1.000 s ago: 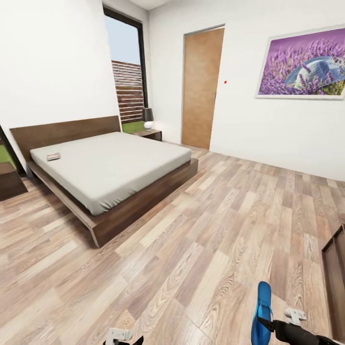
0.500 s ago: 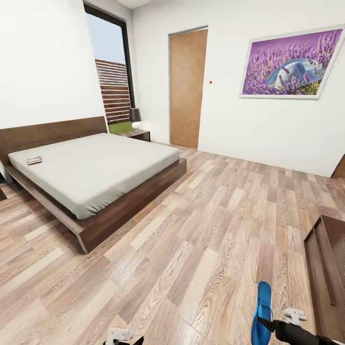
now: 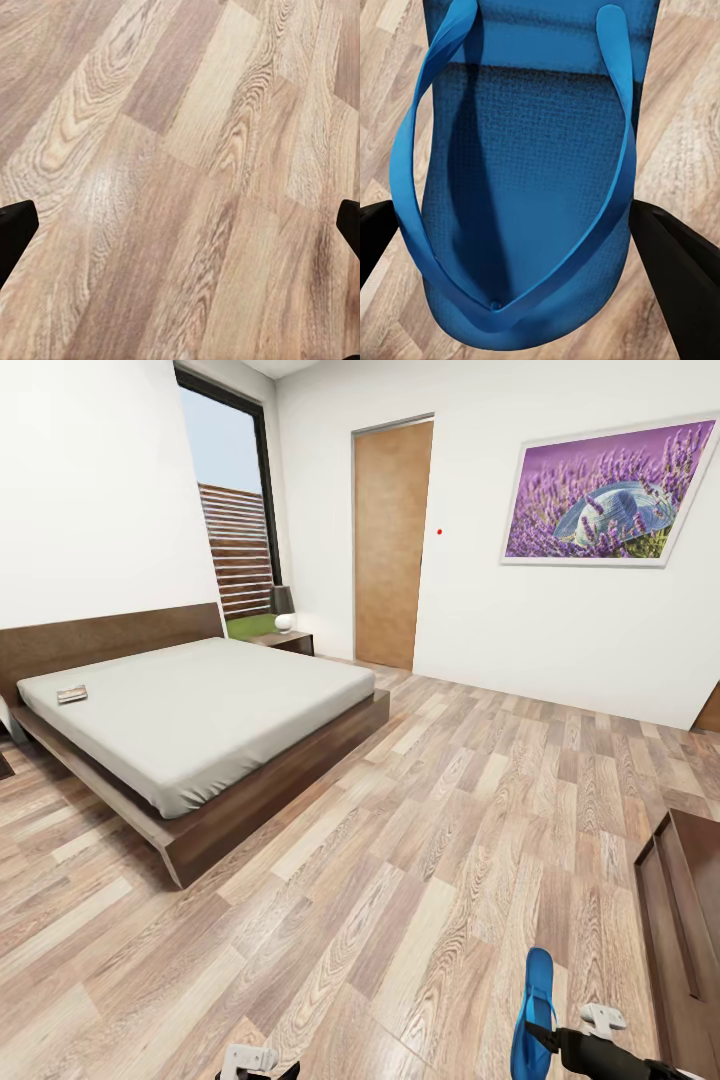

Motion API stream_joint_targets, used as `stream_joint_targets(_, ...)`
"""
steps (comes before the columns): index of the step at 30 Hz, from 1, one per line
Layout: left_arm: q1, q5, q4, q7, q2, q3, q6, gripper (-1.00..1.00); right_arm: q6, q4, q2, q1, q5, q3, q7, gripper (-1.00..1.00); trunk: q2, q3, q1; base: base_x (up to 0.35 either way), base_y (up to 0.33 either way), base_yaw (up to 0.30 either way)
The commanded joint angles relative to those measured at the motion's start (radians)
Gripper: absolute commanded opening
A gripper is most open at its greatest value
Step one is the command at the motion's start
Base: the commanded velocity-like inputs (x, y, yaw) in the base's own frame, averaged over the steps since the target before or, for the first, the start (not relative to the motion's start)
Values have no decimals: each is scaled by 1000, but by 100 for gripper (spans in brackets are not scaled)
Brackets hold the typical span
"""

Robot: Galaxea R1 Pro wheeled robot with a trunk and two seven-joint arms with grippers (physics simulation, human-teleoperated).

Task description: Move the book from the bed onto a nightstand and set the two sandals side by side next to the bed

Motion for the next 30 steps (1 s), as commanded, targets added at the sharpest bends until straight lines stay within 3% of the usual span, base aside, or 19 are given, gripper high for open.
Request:
stream_joint_targets(1,-1,10,1,0,1,-5,-3,100,0,1,0,-1,-1,-2,3,-100,0,-1,0,0,0,0)
stream_joint_targets(30,-1,10,1,0,0,-5,-3,100,-1,1,1,-1,0,-2,3,-100,0,-1,0,0,0,0)
